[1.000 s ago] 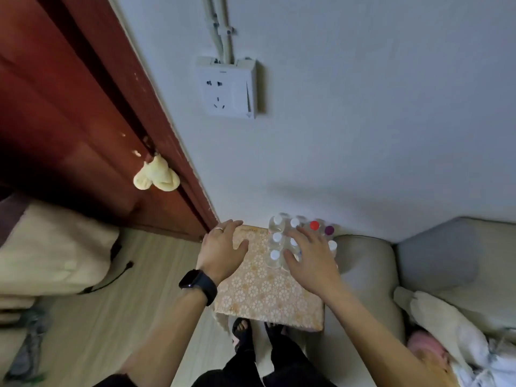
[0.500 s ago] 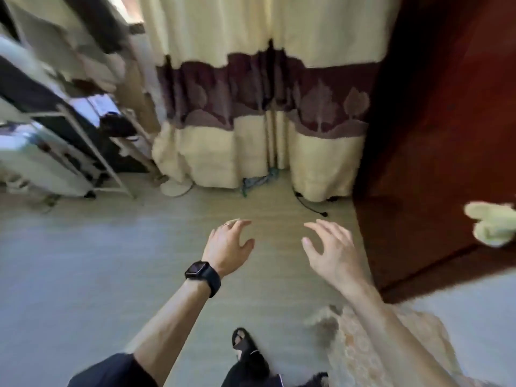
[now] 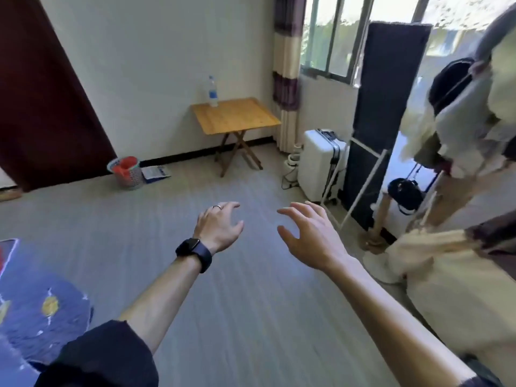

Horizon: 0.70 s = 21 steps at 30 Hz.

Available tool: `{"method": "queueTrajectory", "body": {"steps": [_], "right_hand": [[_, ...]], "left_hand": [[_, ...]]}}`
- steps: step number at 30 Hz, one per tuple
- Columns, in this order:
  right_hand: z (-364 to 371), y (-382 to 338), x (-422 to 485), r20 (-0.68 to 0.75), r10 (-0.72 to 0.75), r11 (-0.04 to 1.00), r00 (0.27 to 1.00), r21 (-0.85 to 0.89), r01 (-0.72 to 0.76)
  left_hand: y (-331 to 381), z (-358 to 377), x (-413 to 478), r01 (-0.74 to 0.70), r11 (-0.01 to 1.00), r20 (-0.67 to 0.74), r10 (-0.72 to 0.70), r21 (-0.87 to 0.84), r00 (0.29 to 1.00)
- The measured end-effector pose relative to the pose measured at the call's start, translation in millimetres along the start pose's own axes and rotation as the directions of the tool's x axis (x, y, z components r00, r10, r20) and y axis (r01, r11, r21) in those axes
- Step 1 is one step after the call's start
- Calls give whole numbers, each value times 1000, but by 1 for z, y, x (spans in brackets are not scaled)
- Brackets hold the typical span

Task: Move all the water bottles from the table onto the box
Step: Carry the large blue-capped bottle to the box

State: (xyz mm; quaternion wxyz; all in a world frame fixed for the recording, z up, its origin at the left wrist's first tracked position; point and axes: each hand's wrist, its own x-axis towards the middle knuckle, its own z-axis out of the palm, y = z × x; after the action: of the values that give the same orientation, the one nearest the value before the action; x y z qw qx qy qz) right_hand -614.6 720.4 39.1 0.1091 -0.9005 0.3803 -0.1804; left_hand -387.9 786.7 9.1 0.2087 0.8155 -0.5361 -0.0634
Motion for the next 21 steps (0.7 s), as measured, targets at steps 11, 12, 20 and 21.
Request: {"method": "queueTrajectory", "body": {"steps": [11, 12, 20, 21], "right_hand": [[14, -41, 274, -62, -201, 977, 978, 62, 204], [16, -39, 300, -77, -207, 975, 975, 71, 213], [8, -18, 516, -184, -274, 953, 944, 82, 292], [8, -17, 541, -189, -279, 950, 942, 90, 299]], "left_hand": [[-97, -136, 194, 81, 997, -293, -72, 18, 953], [-99, -144, 217, 83, 996, -312, -66, 39, 948], [-126, -201, 402, 176, 975, -402, -107, 137, 910], [-129, -206, 421, 186, 970, -401, -110, 156, 909]]}}
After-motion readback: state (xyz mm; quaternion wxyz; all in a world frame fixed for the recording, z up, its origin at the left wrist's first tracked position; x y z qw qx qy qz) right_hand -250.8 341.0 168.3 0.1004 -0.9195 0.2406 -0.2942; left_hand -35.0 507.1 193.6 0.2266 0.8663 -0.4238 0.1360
